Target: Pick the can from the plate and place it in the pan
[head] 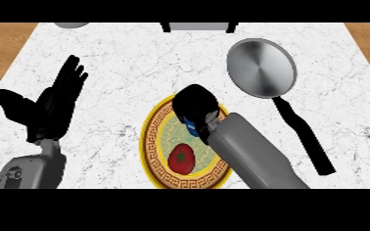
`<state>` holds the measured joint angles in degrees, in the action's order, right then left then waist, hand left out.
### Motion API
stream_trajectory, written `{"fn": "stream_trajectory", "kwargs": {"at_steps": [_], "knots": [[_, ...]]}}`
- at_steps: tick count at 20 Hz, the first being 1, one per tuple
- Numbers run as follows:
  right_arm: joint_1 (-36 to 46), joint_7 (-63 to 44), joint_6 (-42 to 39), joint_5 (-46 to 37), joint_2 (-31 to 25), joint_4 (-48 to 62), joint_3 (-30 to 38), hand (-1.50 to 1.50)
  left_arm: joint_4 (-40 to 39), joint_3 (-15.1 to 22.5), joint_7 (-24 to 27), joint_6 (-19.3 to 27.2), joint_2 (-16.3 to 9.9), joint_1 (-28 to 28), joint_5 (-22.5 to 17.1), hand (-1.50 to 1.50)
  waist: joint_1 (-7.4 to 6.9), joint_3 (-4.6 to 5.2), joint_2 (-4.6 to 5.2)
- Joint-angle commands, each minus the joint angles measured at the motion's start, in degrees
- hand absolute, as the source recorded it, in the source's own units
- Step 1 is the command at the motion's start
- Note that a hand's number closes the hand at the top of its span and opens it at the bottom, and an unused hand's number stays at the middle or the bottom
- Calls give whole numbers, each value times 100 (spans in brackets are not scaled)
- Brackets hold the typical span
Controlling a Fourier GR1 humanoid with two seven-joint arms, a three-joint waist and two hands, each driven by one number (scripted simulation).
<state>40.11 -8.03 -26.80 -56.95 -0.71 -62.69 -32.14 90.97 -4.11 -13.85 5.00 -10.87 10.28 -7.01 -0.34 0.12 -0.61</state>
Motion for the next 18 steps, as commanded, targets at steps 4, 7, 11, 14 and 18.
{"fn": "stream_trajectory", "kwargs": {"at_steps": [4,7,11,14,18], "knots": [[-316,-605,537,68,68,-404,-1,150,216,-152,-94,-197,-88,-185,-128,0,-10,-12,59],[-401,-1639,719,435,69,-705,54,150,-17,-119,166,-192,11,-236,-81,0,-15,-11,55],[-575,-2802,1221,185,70,-1443,-320,150,32,-74,-86,-44,-22,61,52,0,51,-12,39],[96,-3393,1346,-203,71,-1881,-509,150,-194,-55,102,-28,64,89,97,0,31,-7,36],[314,-3662,1120,-937,44,-2755,-423,150,102,-64,-296,-40,31,88,-33,0,99,-11,13]]}}
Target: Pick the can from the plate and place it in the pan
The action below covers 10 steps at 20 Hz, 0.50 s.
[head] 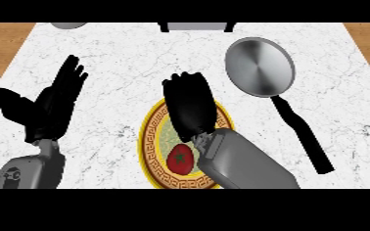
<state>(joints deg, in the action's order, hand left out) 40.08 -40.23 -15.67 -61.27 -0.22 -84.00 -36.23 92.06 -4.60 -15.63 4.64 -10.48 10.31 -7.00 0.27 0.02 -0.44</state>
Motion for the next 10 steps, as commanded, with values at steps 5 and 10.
{"fn": "stream_trajectory", "kwargs": {"at_steps": [5,10], "knots": [[344,-638,-871,-460,-166,-1728,443,150,-387,-149,300,-75,0,72,1,0,23,0,28],[789,-727,-454,-378,20,-961,975,150,194,-44,-155,59,43,18,52,0,-67,-2,40]]}}
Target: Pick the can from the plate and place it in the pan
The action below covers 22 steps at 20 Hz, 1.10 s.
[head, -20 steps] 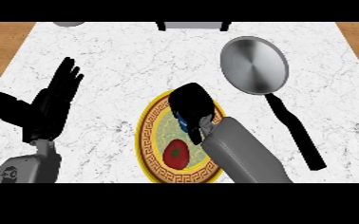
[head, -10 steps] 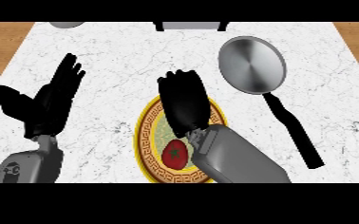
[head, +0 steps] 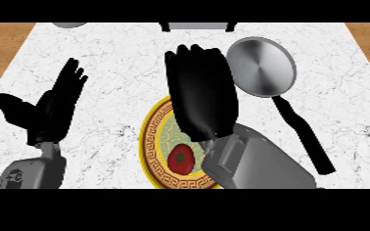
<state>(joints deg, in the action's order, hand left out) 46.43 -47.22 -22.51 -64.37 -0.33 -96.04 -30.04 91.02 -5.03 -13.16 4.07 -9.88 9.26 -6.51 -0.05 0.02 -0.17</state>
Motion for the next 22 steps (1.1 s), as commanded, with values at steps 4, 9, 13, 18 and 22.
{"fn": "stream_trajectory", "kwargs": {"at_steps": [4,9,13,18,22], "knots": [[-73,486,550,-133,-401,254,1037,150,-16,2,233,-159,28,-179,-10,0,-19,-2,22],[-230,1384,1192,74,-928,768,1819,150,-65,-101,92,-200,-67,11,-53,0,-22,-3,29],[-244,2075,1685,464,-1400,1397,2684,150,120,-113,-145,-114,-68,-12,-56,0,-60,-5,40],[-315,3359,2304,977,-1840,2461,3340,150,-36,-18,-111,4,59,164,88,0,-54,-6,51],[68,4255,2802,1124,-1914,3771,3578,150,121,-3,-160,-94,44,110,27,0,-116,-6,58]]}}
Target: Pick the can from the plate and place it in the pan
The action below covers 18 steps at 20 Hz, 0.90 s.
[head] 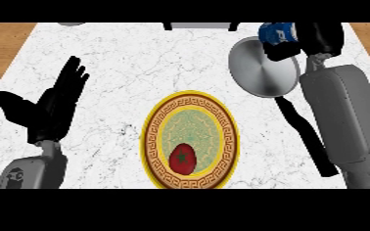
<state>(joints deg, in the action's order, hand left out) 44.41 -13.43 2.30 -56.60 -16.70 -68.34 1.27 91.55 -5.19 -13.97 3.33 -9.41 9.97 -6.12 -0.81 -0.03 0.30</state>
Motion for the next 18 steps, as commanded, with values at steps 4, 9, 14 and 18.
{"fn": "stream_trajectory", "kwargs": {"at_steps": [4,9,14,18], "knots": [[442,1599,923,291,-72,2273,455,150,31,315,139,155,269,-71,295,0,-107,-2,44],[766,2105,1758,94,80,3616,577,150,96,172,-171,148,127,167,223,0,-98,-2,33],[853,1532,1535,349,-93,4428,1065,-150,-145,-130,235,-150,-37,-11,-41,0,-167,-2,83],[1163,1983,1213,564,-257,5152,1288,-150,-228,112,83,-26,85,268,176,0,-182,-8,95]]}}
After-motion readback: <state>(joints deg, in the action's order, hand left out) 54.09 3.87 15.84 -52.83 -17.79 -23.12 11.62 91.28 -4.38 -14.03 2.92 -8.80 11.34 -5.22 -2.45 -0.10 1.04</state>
